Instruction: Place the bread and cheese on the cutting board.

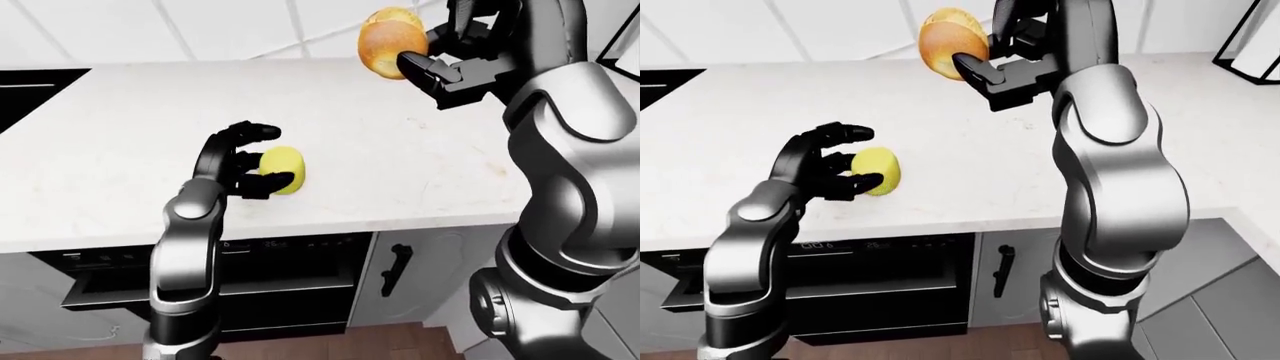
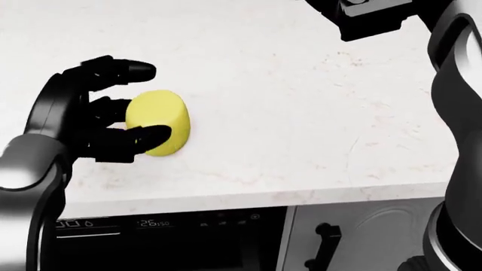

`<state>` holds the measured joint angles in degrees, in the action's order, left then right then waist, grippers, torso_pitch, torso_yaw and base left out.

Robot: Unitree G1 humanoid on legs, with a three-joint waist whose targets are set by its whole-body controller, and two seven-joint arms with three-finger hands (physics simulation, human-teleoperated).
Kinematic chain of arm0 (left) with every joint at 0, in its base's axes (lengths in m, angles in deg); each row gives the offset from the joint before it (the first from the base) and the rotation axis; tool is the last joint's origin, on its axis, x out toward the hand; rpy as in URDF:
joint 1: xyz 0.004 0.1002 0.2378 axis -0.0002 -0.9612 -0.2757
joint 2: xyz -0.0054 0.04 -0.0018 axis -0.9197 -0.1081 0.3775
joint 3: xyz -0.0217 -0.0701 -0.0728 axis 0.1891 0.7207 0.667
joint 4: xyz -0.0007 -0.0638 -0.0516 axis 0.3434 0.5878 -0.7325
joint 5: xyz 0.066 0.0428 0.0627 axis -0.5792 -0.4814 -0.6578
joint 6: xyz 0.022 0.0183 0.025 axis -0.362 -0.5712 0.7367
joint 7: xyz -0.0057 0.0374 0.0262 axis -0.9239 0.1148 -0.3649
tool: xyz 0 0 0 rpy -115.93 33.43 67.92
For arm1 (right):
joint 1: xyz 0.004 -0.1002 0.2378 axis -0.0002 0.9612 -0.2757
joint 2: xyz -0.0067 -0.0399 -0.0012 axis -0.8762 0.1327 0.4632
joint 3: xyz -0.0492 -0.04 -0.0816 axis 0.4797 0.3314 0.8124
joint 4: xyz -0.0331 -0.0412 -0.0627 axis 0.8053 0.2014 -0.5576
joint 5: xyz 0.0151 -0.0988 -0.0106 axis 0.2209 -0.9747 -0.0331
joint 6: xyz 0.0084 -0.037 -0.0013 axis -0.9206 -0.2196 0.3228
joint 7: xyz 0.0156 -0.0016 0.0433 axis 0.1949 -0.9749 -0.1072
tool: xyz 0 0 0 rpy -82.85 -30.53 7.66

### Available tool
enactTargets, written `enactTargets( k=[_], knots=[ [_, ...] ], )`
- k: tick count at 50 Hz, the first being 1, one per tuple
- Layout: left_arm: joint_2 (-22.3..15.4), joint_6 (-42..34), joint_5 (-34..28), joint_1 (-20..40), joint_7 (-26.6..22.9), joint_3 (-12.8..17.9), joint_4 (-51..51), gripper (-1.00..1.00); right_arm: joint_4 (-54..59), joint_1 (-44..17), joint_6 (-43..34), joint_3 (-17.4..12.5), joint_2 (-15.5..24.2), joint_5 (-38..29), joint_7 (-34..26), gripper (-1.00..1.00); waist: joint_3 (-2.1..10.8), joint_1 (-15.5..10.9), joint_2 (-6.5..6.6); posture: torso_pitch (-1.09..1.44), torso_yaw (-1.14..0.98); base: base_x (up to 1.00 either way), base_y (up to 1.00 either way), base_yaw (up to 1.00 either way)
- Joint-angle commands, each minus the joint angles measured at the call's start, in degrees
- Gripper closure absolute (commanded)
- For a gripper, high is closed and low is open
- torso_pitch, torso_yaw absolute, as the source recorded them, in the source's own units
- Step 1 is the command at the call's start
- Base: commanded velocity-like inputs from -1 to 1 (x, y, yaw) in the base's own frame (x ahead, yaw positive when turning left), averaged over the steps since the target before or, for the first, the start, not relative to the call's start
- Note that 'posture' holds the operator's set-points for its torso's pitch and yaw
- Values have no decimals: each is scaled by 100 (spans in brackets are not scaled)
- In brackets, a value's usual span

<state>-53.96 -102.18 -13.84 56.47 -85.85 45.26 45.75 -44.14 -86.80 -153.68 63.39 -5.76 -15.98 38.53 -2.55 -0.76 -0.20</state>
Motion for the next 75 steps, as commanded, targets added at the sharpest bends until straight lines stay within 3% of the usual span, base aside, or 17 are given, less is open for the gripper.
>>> enactTargets(
  k=[1, 4, 8, 9, 19, 21, 25, 29, 31, 37, 47, 52, 56, 67, 69, 70, 75],
  knots=[
    [-33, 183, 28, 140, 28, -21, -150, 12, -108, -168, 166, -45, 45, -32, 14, 100, 149, 5, 5, 0, 0, 0, 0, 0],
    [-49, 276, -12, 74, 42, -52, -95, 39, -112, -170, 159, -25, 37, -47, 7, 100, 153, 8, 7, 0, 0, 0, 0, 0],
    [-48, 303, -56, 20, 39, -74, -99, 97, -147, -214, 90, -36, 44, -61, -8, 100, 162, 13, 12, 0, 0, 0, 0, 0],
    [-48, 293, -71, 18, 37, -76, -108, 100, -149, -220, 85, -37, 43, -61, -11, 100, 162, 14, 13, 0, 0, 0, 0, 0],
    [-118, 121, -285, 170, 57, -28, -520, 100, -141, -194, 124, -23, 16, -89, -22, 100, 154, 22, 17, 0, 0, 0, 0, 0],
    [-82, -544, -139, 506, 77, 268, -1074, 100, -150, -201, 110, -24, -9, -95, -6, 100, 148, 27, 16, 0, 0, 0, 0, 0],
    [-256, -1005, 34, 797, 283, 406, -1429, 100, -181, -220, 118, -57, -47, -33, 15, 100, 105, 44, 10, 0, 0, 0, 0, 0],
    [-331, -1164, 181, 691, 512, 518, -1941, 100, -243, -276, 74, -111, -140, 142, 82, 100, 85, 42, 38, 0, 0, 0, 0, 0],
    [-449, -1496, 169, 786, 707, 679, -2317, 100, -268, -279, 61, -117, -145, 214, 134, 100, 84, 43, 55, 0, 0, 0, 0, 0],
    [-1066, -2129, 582, 1054, 468, 1110, -3006, 100, -265, -161, 132, -69, -72, 267, 209, 100, 42, 71, 63, 0, 0, 0, 0, 0],
    [-1819, -3607, 949, 1957, 203, 1441, -3634, 100, -399, 7, 108, -305, -168, 843, 277, 100, -3, 56, 86, 0, 0, 0, 0, 0],
    [-1794, -3635, 934, 1947, 218, 1624, -3669, 100, -343, 120, 250, -447, -83, 1124, 500, 100, -29, 55, 84, 0, 0, 0, 0, 0],
    [-1764, -3635, 965, 1807, 176, 1726, -3750, 100, -294, 158, 303, -354, -42, 1333, 588, 100, -16, 60, 90, 0, 0, 0, 0, 0],
    [-1658, -3636, 1007, 1714, 202, 1698, -3817, 100, -172, 257, 471, -258, -28, 1534, 715, 100, -4, 62, 67, 0, 0, 0, 0, 0],
    [-1539, -3635, 1015, 1816, 208, 1854, -3679, 100, -171, 261, 468, -227, -30, 1532, 726, 100, 187, 73, 107, 0, 0, -10, 0, 0],
    [-1717, -3612, 1009, 1761, 232, 1755, -3721, 100, -170, 259, 459, -233, -40, 1540, 734, 100, 171, 77, 110, 0, 0, -21, 0, 0],
    [-1581, -3554, 1048, 1610, 250, 1819, -3746, 100, -103, 272, 508, -228, -68, 1568, 754, 100, 271, 103, 141, 0, 0, -29, 0, 0]
  ],
)
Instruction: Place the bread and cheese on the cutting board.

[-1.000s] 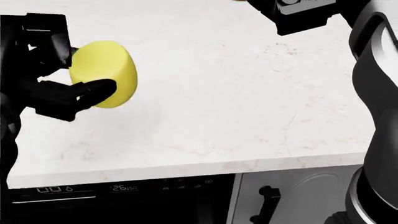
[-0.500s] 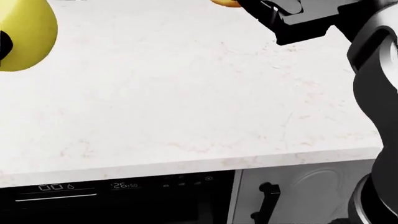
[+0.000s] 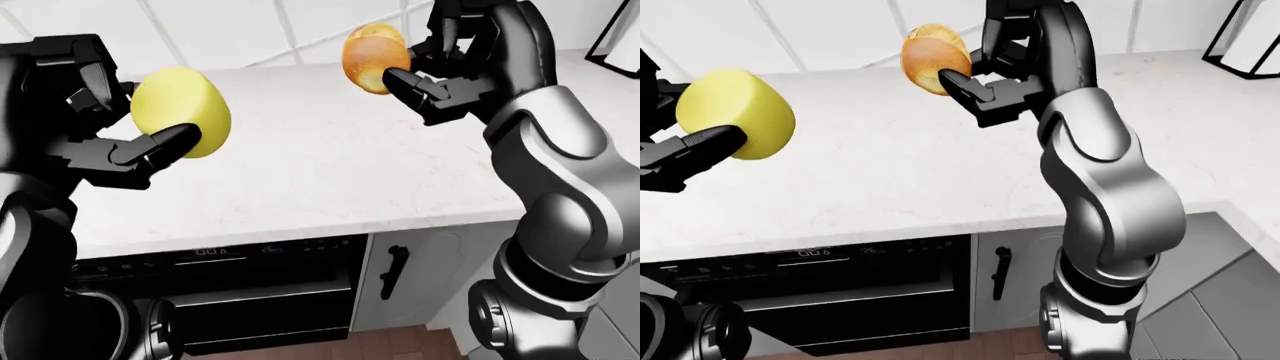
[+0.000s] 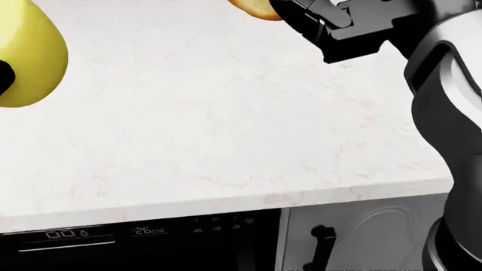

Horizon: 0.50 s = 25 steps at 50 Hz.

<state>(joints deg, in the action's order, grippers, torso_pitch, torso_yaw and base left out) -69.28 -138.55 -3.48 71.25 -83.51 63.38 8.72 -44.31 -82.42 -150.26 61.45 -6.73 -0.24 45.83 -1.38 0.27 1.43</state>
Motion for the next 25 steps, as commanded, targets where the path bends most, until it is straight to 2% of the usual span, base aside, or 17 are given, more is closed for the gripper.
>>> enactTargets(
  k=[1, 13, 15, 18, 19, 20, 21, 23, 24, 25],
  knots=[
    [-25, 134, 16, 79, 38, -16, -44, 100, -90, -178, 149, -40, 27, 10, 28, 100, 147, 3, -15, 0, 0, -35, 0, 0],
    [-37, 125, 71, 17, 78, -38, -104, 100, -108, -205, 139, -2, 11, 149, 43, 100, 84, 30, 56, 0, 0, -35, 0, 0],
    [-39, 133, 76, 4, 80, -29, -104, 100, -95, -215, 127, -3, 13, 147, 51, 100, 133, 52, 4, 0, 0, -37, 0, 0],
    [-52, 132, 89, -3, 68, -4, -106, 100, -98, -195, 137, -3, 14, 152, 41, 100, 128, 65, -137, 0, 0, -42, 0, 0],
    [-48, 134, 91, -3, 71, -2, -102, 100, -105, -202, 123, -4, 13, 156, 43, 100, 134, 70, -241, 0, 0, -43, 0, 0],
    [-51, 142, 93, -10, 77, -12, -100, 100, -107, -214, 108, -9, 13, 162, 45, 100, 166, 81, -443, 0, 0, -43, 0, 0],
    [-49, 130, 97, -2, 79, -16, -106, 100, -102, -212, 113, -6, 16, 162, 41, 100, 121, 97, -291, 0, 0, -43, 0, 0],
    [-48, 116, 99, 10, 85, -14, -108, 100, -106, -221, 111, 0, 19, 165, 38, 100, 167, 86, -377, 0, 0, -43, 0, 0],
    [-42, 120, 101, 4, 88, -13, -108, 100, -120, -231, 102, 8, 16, 168, 37, 100, 222, 79, -355, 0, 0, -28, 0, 0],
    [-71, 89, 114, 44, 86, -53, -92, 100, -128, -228, 96, 11, 8, 171, 38, 100, 181, 54, -310, 0, 0, -20, 0, 0]
  ],
)
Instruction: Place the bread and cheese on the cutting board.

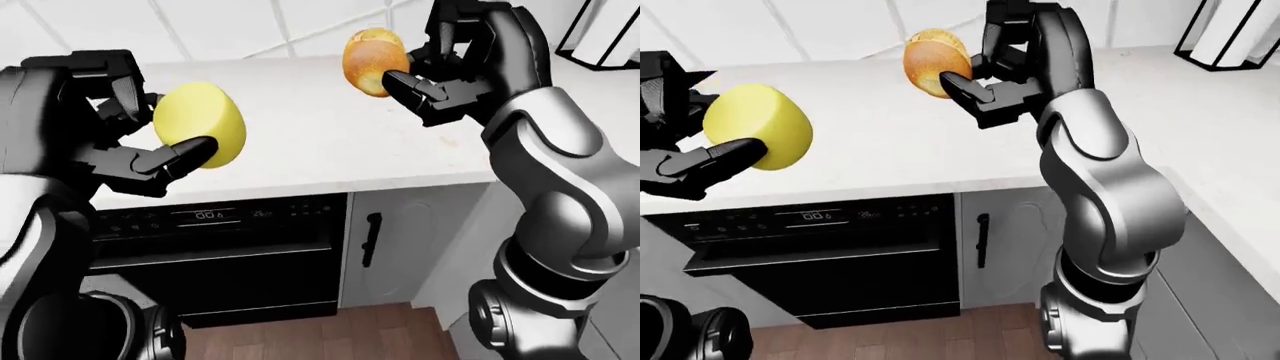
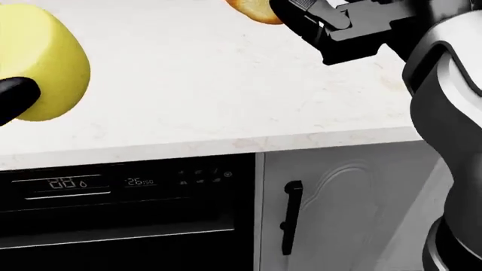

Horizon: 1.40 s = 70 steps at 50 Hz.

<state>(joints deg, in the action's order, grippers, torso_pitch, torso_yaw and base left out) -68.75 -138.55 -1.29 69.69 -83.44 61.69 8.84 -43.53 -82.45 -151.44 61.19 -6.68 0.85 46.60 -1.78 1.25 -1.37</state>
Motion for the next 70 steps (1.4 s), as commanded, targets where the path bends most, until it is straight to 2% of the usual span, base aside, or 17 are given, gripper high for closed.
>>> enactTargets(
  k=[1, 4, 7, 9, 18, 19, 23, 28, 31, 34, 45, 54, 56, 58, 59, 60, 70],
  knots=[
    [-190, 24, -89, 325, 55, 125, -64, 100, -238, -234, 180, 32, -2, 68, -27, 100, 145, -71, 20, 0, 0, -12, 0, 0],
    [-286, 1, -65, 387, -29, 314, -47, 100, -273, -218, 164, 50, -11, 81, -29, 100, -213, -64, 128, 0, 0, -1, 0, 0],
    [-244, 70, -79, 198, -27, 338, -83, 100, -255, -206, 185, 47, -1, 72, -59, 100, -254, 22, 310, 0, 0, 0, 0, 0],
    [-231, 87, -79, 283, 23, 276, -10, 100, -256, -177, 220, 74, -7, 59, -80, 100, -165, 103, 697, 0, 0, 0, 0, 0],
    [-147, 114, -86, 159, 65, 205, -120, 100, -271, -172, 243, 86, -39, 39, -177, 100, 9, -111, -120, 0, 0, 0, 27, 0],
    [-134, 132, -86, 135, 71, 196, -130, 100, -273, -167, 243, 88, -38, 35, -181, 100, -66, -95, 36, 0, 0, 0, 32, 0],
    [-119, 189, -81, 73, 83, 179, -135, 100, -287, -185, 214, 88, -46, 31, -189, 100, 28, -80, -69, 0, 0, 0, 31, 0],
    [-86, 283, -67, -35, 102, 161, -153, 100, -311, -191, 175, 93, -66, 23, -182, 100, -116, -55, 214, 0, 0, 0, 31, 0],
    [-83, 262, -54, -38, 104, 168, -174, 100, -306, -161, 209, 87, -61, 15, -199, 100, 49, -12, 790, 0, 0, 0, 32, 0],
    [-54, 244, -53, -65, 127, 140, -216, 100, -306, -178, 188, 86, -63, 15, -195, 100, -113, 29, 608, 0, 0, 0, 34, 0],
    [-55, 355, -47, -160, 150, 129, -189, 100, -299, -147, 207, 109, -64, -17, -238, 100, 6, 2, -134, 0, 0, 0, 34, 0],
    [-95, 433, -22, -218, 150, 169, -166, 100, -291, -133, 212, 134, -84, -66, -290, 100, 2, -103, 104, 0, 0, 0, 34, 0],
    [-96, 468, -18, -245, 155, 176, -151, 100, -299, -140, 196, 134, -85, -77, -291, 100, 9, -72, 316, 0, 0, 0, 34, 0],
    [-95, 498, -10, -250, 162, 198, -127, 100, -295, -129, 215, 138, -85, -92, -307, 100, 125, -44, 773, 0, 0, 0, 34, 0],
    [-176, 395, 6, -120, 147, 220, -99, 100, -323, -145, 180, 141, -88, -98, -303, 100, 75, -71, 527, 0, 0, 0, 34, 0],
    [-193, 352, 12, -90, 146, 221, -111, 100, -336, -157, 156, 141, -92, -100, -301, 100, 29, -44, 622, 0, 0, 0, 34, 0],
    [-140, 495, 37, -244, 174, 223, -119, 100, -351, -156, 141, 133, -101, -120, -331, 100, -25, -34, 33, 0, 0, 0, 34, 0]
  ],
)
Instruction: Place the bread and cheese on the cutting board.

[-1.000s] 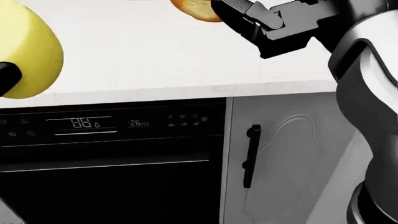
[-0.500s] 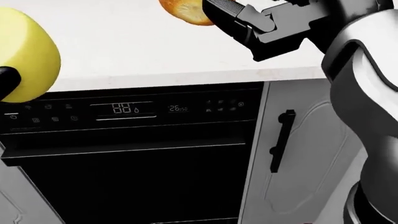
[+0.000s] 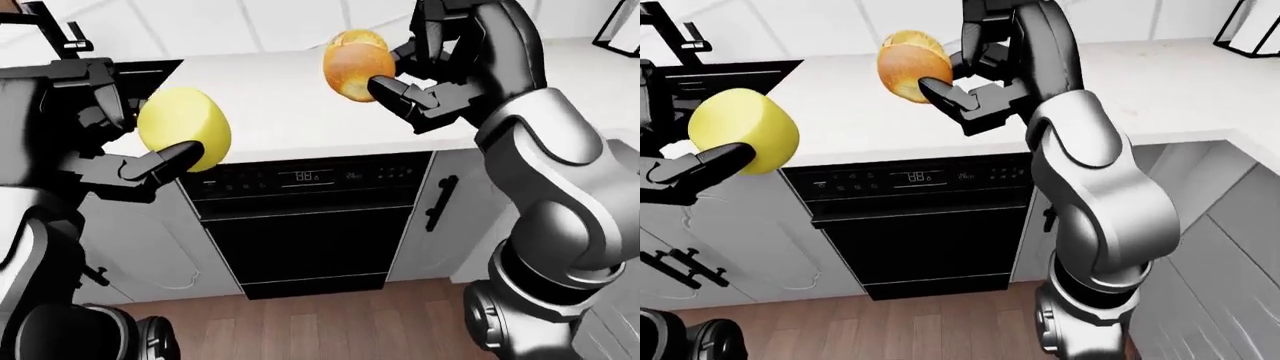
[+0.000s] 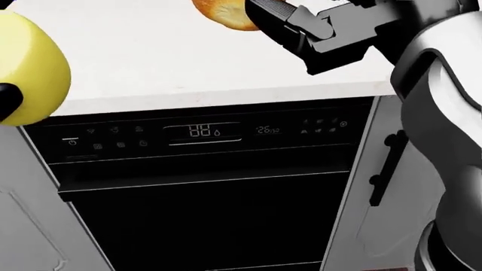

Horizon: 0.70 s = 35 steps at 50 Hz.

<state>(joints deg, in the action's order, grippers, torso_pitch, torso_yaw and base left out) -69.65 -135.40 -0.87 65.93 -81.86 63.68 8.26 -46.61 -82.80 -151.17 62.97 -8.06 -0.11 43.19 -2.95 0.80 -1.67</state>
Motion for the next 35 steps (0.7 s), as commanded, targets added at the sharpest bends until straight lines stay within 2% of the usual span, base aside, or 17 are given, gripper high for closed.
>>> enactTargets(
  k=[1, 2, 3, 4, 5, 7, 9, 12, 13, 14, 15, 17, 26, 28, 29, 32, 35],
  knots=[
    [-47, 183, 2, 113, 15, 25, -79, 100, -41, -114, 121, -44, 37, -29, 7, 100, 124, 6, -64, 0, 0, 0, 34, 0],
    [-46, 187, 5, 101, 17, 27, -87, 100, -45, -121, 112, -45, 34, -29, 8, 100, 138, -8, -152, 0, 0, 0, 34, 0],
    [-42, 196, 8, 84, 22, 26, -92, 100, -53, -134, 94, -45, 30, -27, 9, 100, 140, 40, 12, 0, 0, 0, 33, 0],
    [-37, 182, 11, 83, 27, 21, -102, 100, -58, -142, 80, -45, 27, -26, 10, 100, 178, -19, -90, 0, 0, 0, 34, 0],
    [-39, 149, 13, 98, 34, 14, -120, 100, -60, -136, 84, -45, 30, -29, 8, 100, 220, -14, -102, 0, 0, 0, 34, 0],
    [-57, 127, 10, 95, 46, -19, -153, 100, -46, -111, 118, -41, 33, -40, -8, 100, 251, -42, -60, 0, 0, 0, 33, 0],
    [-60, 118, 8, 97, 41, -14, -156, 100, -65, -147, 66, -34, 24, -40, 2, 100, 172, -50, 42, 0, 0, 0, 33, 0],
    [-87, 89, 9, 120, 19, 11, -153, 100, -65, -133, 72, -36, 22, -48, -7, 100, 124, -19, 323, 0, 0, 0, 34, 0],
    [-104, 66, 10, 152, 13, 16, -143, 100, -64, -134, 71, -35, 21, -49, -11, 100, 156, 6, 502, 0, 0, 0, 34, 0],
    [-108, 70, 9, 162, 13, 12, -131, 100, -63, -120, 86, -33, 22, -54, -16, 100, 229, 12, 784, 0, 0, 0, 33, 0],
    [-112, 76, 8, 164, 12, 3, -125, 100, -58, -114, 92, -28, 25, -59, -23, 100, 245, 3, 659, 0, 0, 0, 34, 0],
    [-119, 70, 7, 181, 6, 7, -114, 100, -70, -119, 75, -38, 24, -59, -27, 100, 135, -2, 619, 0, 0, 0, 34, 0],
    [-153, 31, -25, 288, 37, -85, -33, 100, -52, -107, 112, -49, 24, -66, -28, 100, 104, 13, 118, 0, 0, 0, 34, 0],
    [-188, -7, -23, 331, 4, -44, -24, 100, -68, -93, 110, -39, 22, -72, -28, 100, 167, 0, -145, 0, 0, 0, 34, 0],
    [-197, 3, -25, 316, -5, -37, -25, 100, -73, -97, 97, -40, 20, -75, -23, 100, 133, 45, 17, 0, 0, 0, 34, 0],
    [-223, 13, -29, 314, -33, 7, -8, 100, -68, -78, 111, -25, 10, -87, -30, 100, 226, -4, -74, 0, 0, 0, 34, 0],
    [-153, 127, -40, 192, -5, -9, -19, 100, -71, -65, 114, -18, 5, -98, -45, 100, 183, -40, 47, 0, 0, 0, 34, 0]
  ],
)
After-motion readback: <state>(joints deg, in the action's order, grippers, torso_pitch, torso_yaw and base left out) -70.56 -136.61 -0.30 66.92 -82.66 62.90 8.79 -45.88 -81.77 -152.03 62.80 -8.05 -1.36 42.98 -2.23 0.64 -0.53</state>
